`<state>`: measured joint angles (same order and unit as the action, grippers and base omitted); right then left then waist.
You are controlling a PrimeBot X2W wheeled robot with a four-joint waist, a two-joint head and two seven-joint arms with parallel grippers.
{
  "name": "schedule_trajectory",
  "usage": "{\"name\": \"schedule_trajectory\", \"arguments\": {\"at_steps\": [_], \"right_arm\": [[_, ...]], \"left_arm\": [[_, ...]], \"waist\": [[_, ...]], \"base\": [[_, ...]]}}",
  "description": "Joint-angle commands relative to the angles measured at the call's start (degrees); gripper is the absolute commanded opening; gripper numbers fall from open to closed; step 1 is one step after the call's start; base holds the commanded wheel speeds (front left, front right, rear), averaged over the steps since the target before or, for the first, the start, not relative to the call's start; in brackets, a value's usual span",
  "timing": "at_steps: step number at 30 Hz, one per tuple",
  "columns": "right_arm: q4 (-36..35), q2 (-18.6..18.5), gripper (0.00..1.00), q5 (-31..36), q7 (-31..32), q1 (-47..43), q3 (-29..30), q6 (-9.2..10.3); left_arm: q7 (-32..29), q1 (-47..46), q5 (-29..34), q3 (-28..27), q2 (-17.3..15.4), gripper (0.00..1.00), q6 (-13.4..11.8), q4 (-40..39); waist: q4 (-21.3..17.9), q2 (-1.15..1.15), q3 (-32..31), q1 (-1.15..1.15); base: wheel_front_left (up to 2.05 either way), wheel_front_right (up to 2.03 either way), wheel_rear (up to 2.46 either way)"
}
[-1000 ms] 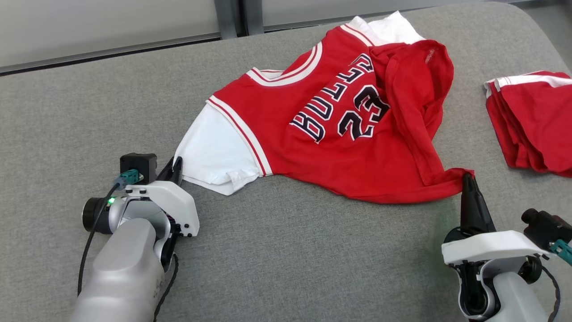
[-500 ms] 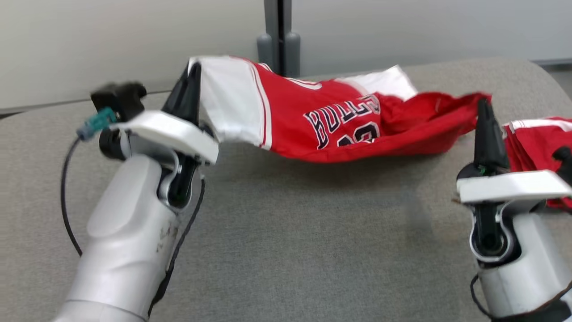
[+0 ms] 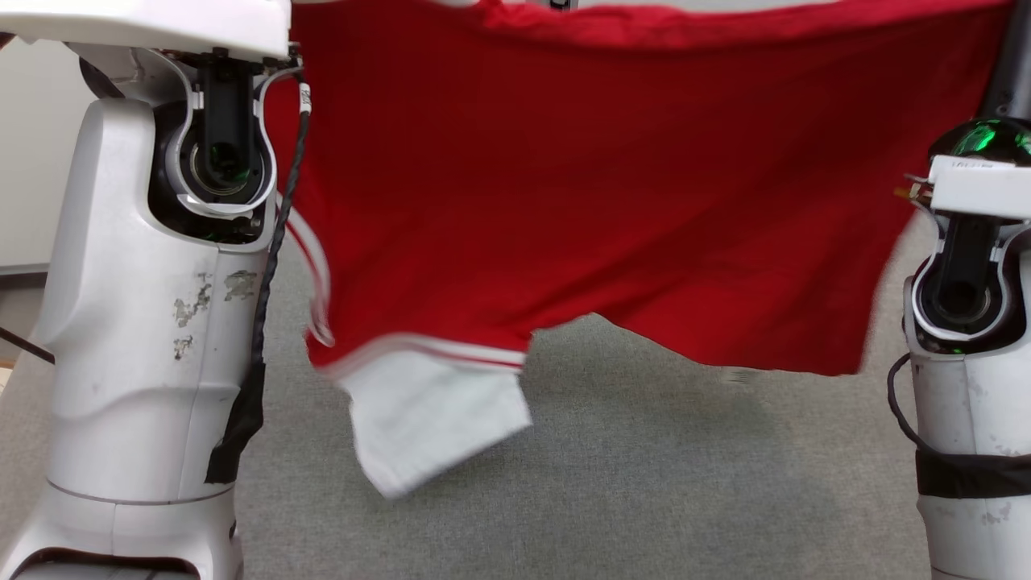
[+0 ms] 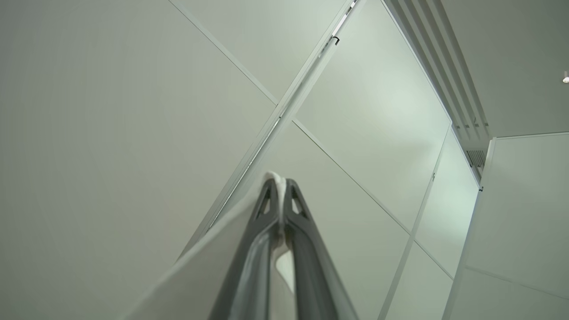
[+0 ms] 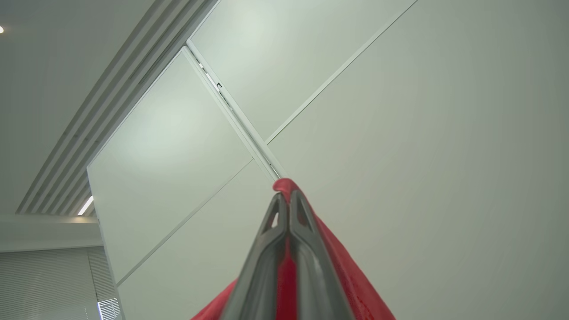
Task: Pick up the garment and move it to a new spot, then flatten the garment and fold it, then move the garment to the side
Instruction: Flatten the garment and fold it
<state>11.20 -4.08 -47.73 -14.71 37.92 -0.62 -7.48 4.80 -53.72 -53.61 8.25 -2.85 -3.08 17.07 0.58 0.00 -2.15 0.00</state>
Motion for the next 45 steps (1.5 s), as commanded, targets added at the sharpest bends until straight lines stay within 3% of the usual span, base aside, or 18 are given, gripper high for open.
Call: {"name": "schedule_trajectory", "arguments": {"at_steps": [1,12,20,27,30,33,37,40,45], "right_arm": [[-0.3,0.1,0.0,0.9,-0.5,0.5,0.5,-0.02],[-2.3,0.8,0.0,15.4,-0.3,1.3,5.7,-0.02],[1.5,1.1,0.0,18.4,9.0,2.8,8.6,-0.02],[9.8,0.9,0.0,17.5,16.4,14.8,10.4,-0.02],[15.4,-1.4,0.0,16.4,17.0,27.6,8.9,-0.02],[19.9,-3.2,0.0,14.9,14.5,38.0,8.1,-0.02],[26.9,-3.9,0.0,11.3,8.1,48.8,9.0,-0.02],[29.3,-3.9,0.0,9.2,5.5,51.6,8.0,-0.02],[30.4,-5.2,0.0,1.9,1.7,52.9,3.4,-0.02]], "left_arm": [[0.6,0.0,-1.1,-0.2,-0.2,0.0,-1.3,-0.7],[-0.7,4.9,-7.1,0.4,-0.2,0.0,-7.2,-6.0],[-2.6,6.2,-9.6,-1.4,-0.5,0.0,-10.7,-7.6],[-4.0,-2.7,-12.3,-3.2,-0.3,0.0,-14.3,-3.9],[-2.3,-15.4,-10.7,-3.5,-0.7,0.0,-14.7,1.9],[0.3,-26.3,-9.0,-3.7,-1.2,0.0,-13.3,7.7],[6.0,-38.6,-6.9,-4.1,-1.4,0.0,-9.6,15.8],[8.3,-42.5,-6.1,-5.0,-1.6,0.0,-7.7,19.6],[10.3,-47.3,-3.6,-6.6,-1.3,0.0,-2.2,25.3]], "waist": [[0.2,0.0,-0.8,0.0],[0.4,0.0,-3.0,0.0],[0.1,0.0,-1.0,0.0],[-0.5,0.0,9.1,0.0],[-0.7,0.0,18.7,0.0],[-0.7,0.0,25.5,0.0],[0.0,0.0,31.6,0.0],[0.3,0.0,33.2,0.0],[1.5,0.0,36.3,0.0]], "base": [[0.0,0.0,0.0],[0.0,0.0,0.0],[0.0,0.0,0.0],[0.0,0.0,0.0],[0.0,0.0,0.0],[0.0,0.0,0.0],[0.0,0.0,0.0],[0.0,0.0,0.0],[0.0,0.0,0.0]]}}
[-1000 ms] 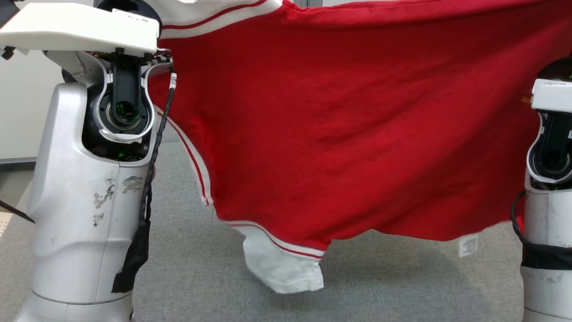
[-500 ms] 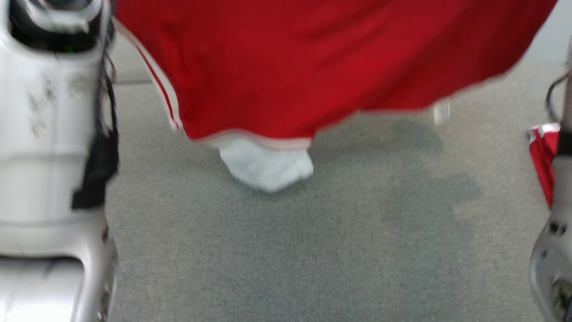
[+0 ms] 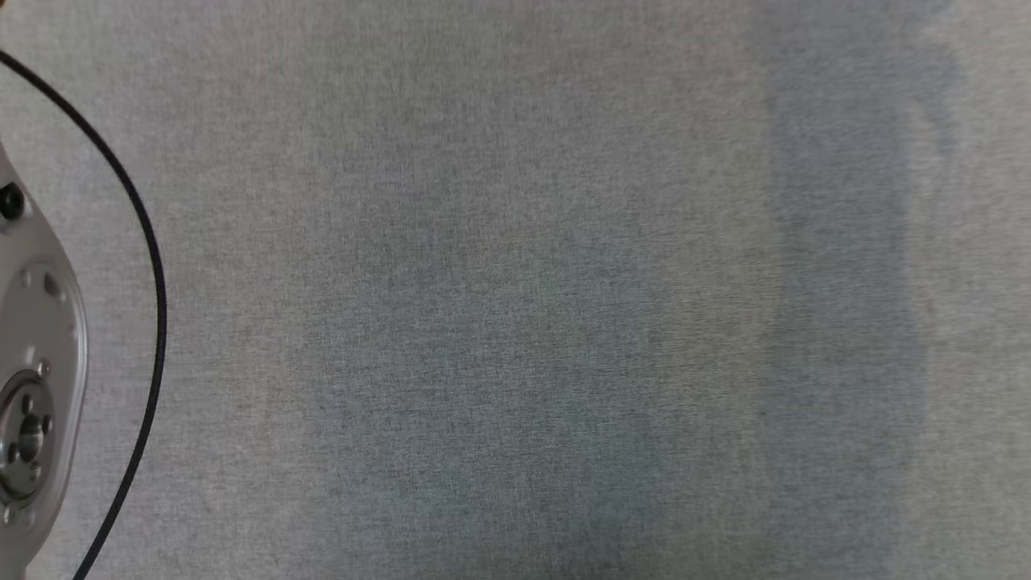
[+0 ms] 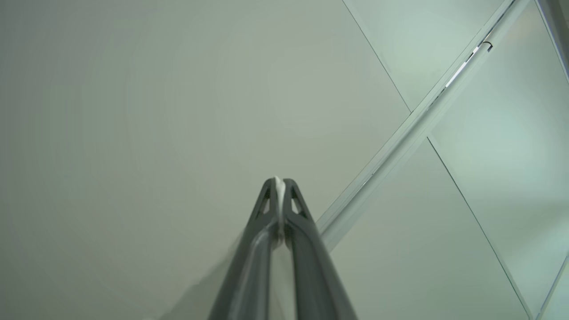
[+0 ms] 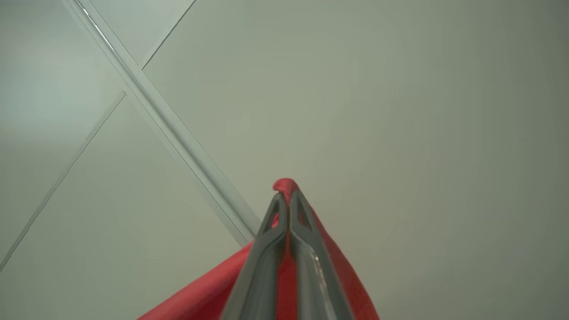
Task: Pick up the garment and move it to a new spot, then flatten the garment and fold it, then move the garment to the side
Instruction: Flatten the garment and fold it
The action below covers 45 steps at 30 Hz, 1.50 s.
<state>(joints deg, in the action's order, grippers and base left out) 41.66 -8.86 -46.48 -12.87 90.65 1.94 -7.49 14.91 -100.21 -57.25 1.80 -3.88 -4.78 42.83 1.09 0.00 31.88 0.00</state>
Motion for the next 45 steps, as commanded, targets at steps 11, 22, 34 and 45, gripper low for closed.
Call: {"name": "schedule_trajectory", "arguments": {"at_steps": [11,22,34,45], "right_arm": [[-1.6,-7.0,0.0,-10.5,-2.1,-11.0,-12.7,0.0],[1.2,-9.6,0.0,-16.5,-2.4,-28.0,-23.5,0.0],[5.5,-10.9,0.0,-19.9,-2.0,-41.3,-36.2,0.0],[10.4,-11.3,0.0,-23.7,-0.7,-46.3,-41.7,0.0]], "left_arm": [[0.3,7.0,8.9,-1.7,0.7,0.0,9.2,3.5],[0.2,29.5,19.5,6.2,-1.9,0.0,12.4,8.2],[-0.8,51.3,19.0,20.4,-11.5,0.0,12.2,9.5],[-5.2,62.4,14.2,32.3,-18.4,0.0,12.2,4.3]], "waist": [[4.2,0.0,6.0,0.0],[4.7,0.0,-1.4,0.0],[3.3,0.0,-13.7,0.0],[3.6,0.0,-20.7,0.0]], "base": [[0.0,0.0,0.0],[0.0,0.0,0.0],[0.0,0.0,0.0],[0.0,0.0,0.0]]}}
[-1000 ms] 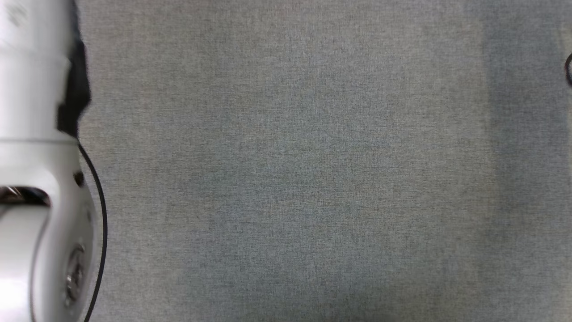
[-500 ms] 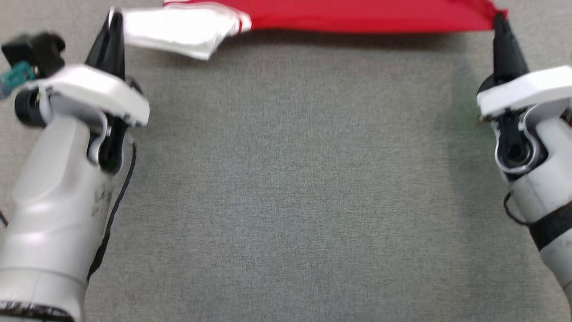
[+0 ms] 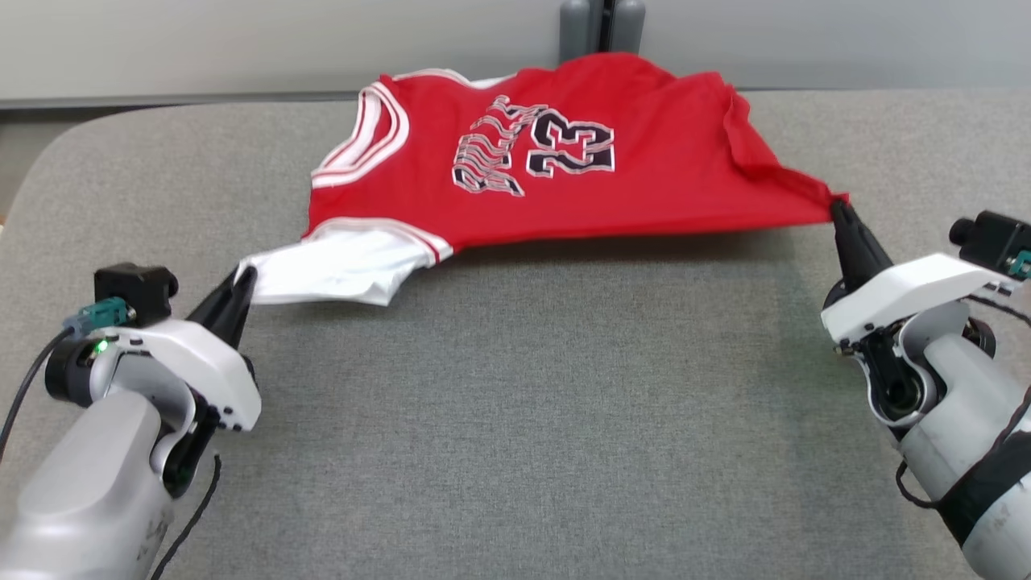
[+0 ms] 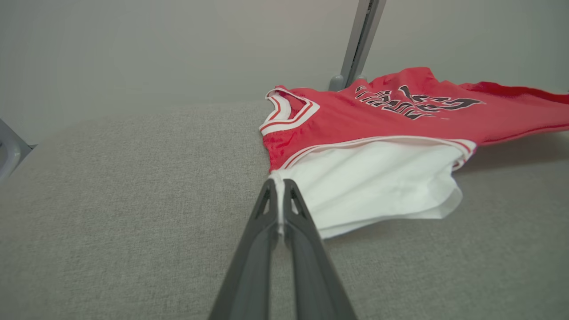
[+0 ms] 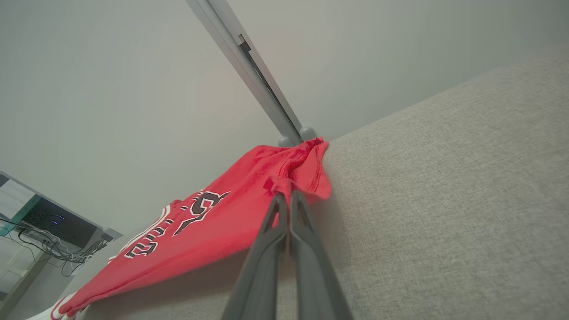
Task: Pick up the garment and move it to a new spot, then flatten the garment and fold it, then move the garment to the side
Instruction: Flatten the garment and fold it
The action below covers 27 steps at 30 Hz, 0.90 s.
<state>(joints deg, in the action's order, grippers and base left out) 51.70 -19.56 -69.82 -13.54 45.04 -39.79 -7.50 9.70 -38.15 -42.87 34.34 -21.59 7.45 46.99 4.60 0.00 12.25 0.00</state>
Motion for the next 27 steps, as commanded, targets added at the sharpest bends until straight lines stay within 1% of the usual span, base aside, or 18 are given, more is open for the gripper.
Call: {"name": "schedule_trajectory", "arguments": {"at_steps": [1,7,12,17,20,27], "right_arm": [[0.7,-0.7,0.0,-0.6,0.3,-1.1,-0.5,0.02],[1.7,-1.2,0.0,-2.4,2.3,-3.4,-2.9,0.02],[1.4,-2.0,0.0,-4.0,4.9,-5.3,-4.8,0.02],[0.6,-3.4,0.0,-6.1,9.9,-7.6,-6.6,0.02],[-0.4,-3.5,0.0,-10.3,14.1,-9.4,-5.8,0.02],[-5.0,-6.5,0.0,-13.1,21.4,-12.2,-7.6,0.01]], "left_arm": [[-0.6,1.2,-1.0,0.8,-1.3,0.0,0.0,-0.6],[-4.6,5.3,-4.5,7.0,-5.5,0.0,0.0,-5.5],[-8.2,8.1,-8.7,11.8,-9.1,0.0,0.0,-11.4],[-11.1,10.5,-12.8,16.1,-13.4,0.0,0.0,-17.4],[-12.5,12.1,-15.7,18.3,-16.1,0.0,0.0,-21.0],[-15.4,14.8,-22.4,21.5,-22.0,0.0,0.0,-28.2]], "waist": [[0.1,0.0,-1.7,0.0],[0.1,0.0,-4.8,0.0],[0.0,0.0,-7.1,0.0],[-0.3,0.0,-9.3,0.0],[-1.0,0.0,-10.7,0.0],[-2.6,0.0,-13.0,0.0]], "base": [[0.0,0.0,0.0],[0.0,0.0,0.0],[0.0,0.0,0.0],[0.0,0.0,0.0],[0.0,0.0,0.0],[0.0,0.0,0.0]]}}
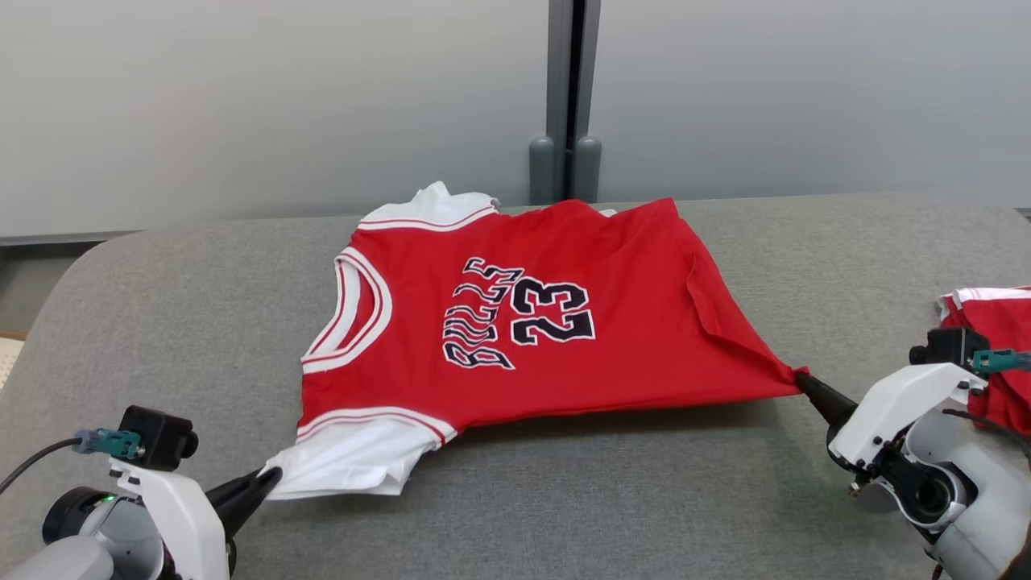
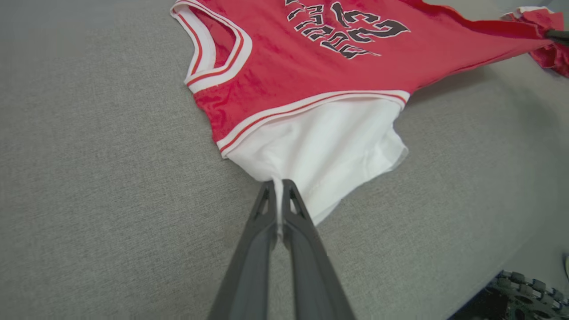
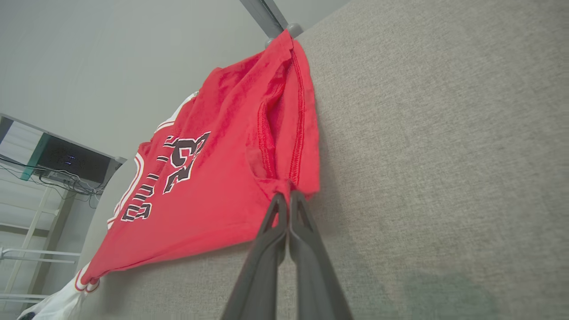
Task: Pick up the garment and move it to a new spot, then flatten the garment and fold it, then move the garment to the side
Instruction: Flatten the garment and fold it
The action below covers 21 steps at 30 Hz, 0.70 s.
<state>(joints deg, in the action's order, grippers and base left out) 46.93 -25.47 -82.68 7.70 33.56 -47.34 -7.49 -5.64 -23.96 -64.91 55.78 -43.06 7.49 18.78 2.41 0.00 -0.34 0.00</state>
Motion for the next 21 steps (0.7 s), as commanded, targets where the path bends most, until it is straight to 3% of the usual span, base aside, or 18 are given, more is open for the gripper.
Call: {"name": "schedule_trajectory", "arguments": {"at_steps": [1,13,21], "right_arm": [[-0.7,-1.0,0.0,-0.5,0.8,-0.8,-0.1,0.0],[-1.2,-3.8,0.0,-4.3,8.8,-3.7,-0.8,0.0],[0.0,-4.5,0.0,-8.2,19.2,-5.6,-1.6,0.0]], "left_arm": [[-0.4,0.8,-1.3,0.3,-1.2,0.0,-0.1,-1.0],[-7.2,3.9,-11.2,3.5,-7.8,0.0,-0.1,-10.4],[-11.1,5.2,-14.9,5.2,-10.7,0.0,0.0,-15.0]], "waist": [[-0.6,0.0,-0.6,0.0],[-1.6,0.0,-1.7,0.0],[-1.5,0.0,-2.1,0.0]], "base": [[0.0,0.0,0.0],[0.0,0.0,0.0],[0.0,0.0,0.0]]}}
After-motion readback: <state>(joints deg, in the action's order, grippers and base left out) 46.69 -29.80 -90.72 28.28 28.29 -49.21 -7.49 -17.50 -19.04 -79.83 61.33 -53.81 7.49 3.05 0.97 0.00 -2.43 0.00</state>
